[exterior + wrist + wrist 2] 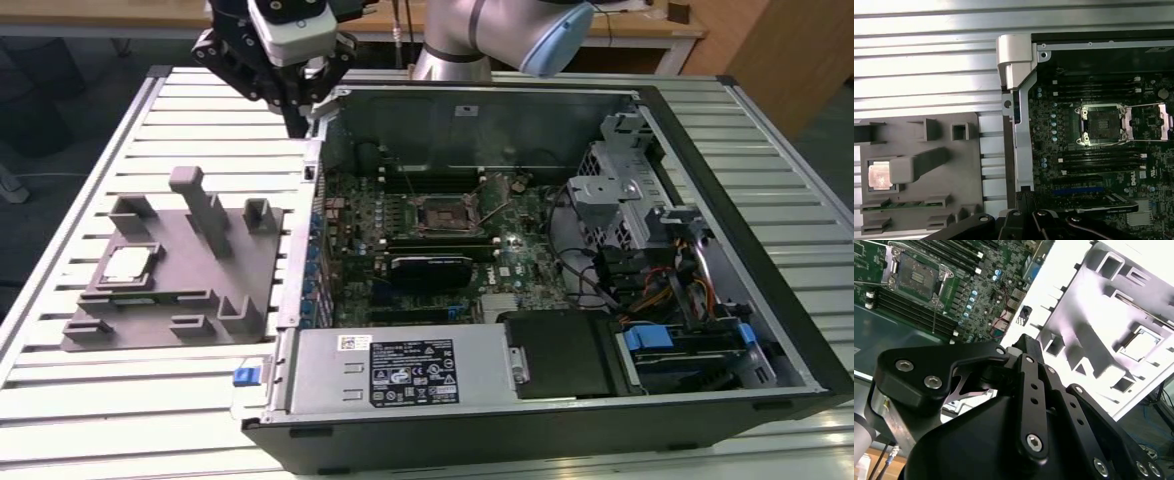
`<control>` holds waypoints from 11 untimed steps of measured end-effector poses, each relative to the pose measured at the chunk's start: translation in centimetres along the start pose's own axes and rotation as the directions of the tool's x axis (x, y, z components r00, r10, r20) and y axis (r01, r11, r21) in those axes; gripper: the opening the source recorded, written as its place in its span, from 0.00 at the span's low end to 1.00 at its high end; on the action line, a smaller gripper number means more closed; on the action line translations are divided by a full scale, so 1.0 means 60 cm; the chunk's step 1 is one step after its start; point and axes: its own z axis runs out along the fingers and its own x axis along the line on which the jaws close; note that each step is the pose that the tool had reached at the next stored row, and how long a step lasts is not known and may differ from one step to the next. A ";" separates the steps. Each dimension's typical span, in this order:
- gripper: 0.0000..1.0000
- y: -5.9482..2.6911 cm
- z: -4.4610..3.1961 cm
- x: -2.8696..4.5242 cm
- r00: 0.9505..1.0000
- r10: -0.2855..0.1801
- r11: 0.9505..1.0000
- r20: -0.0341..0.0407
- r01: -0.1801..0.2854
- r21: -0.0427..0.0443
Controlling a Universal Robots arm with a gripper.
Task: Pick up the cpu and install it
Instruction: 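Reach for the cpu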
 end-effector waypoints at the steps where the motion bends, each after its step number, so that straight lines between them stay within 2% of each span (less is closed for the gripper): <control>1: 0.11 0.000 0.000 0.002 1.000 0.000 1.000 0.000 0.000 0.000; 11: 0.11 -0.002 0.001 0.019 1.000 0.000 1.000 0.000 0.000 0.000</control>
